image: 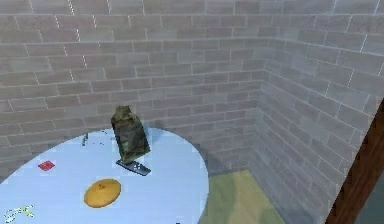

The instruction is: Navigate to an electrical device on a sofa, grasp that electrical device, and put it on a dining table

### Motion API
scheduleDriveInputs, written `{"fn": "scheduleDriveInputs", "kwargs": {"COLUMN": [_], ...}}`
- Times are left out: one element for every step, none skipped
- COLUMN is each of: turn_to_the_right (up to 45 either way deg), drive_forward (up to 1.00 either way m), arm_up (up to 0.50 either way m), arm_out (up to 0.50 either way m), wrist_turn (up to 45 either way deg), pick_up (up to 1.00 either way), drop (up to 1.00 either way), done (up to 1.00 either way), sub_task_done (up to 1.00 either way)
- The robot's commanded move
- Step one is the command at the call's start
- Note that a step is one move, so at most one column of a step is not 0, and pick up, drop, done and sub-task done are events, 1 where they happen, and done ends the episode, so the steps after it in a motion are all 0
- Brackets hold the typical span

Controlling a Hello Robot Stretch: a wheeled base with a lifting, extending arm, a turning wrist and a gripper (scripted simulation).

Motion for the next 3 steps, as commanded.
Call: {"fn": "scheduleDriveInputs", "kwargs": {"turn_to_the_right": [-33.0,27.0,-45.0], "drive_forward": [0.00,0.00,0.00], "arm_up": [0.00,0.00,0.00], "arm_out": [0.00,0.00,0.00], "wrist_turn": [0.0,0.0,0.0], "pick_up": [0.00,0.00,0.00], "drop": [0.00,0.00,0.00], "done": [0.00,0.00,0.00], "sub_task_done": [0.00,0.00,0.00]}}
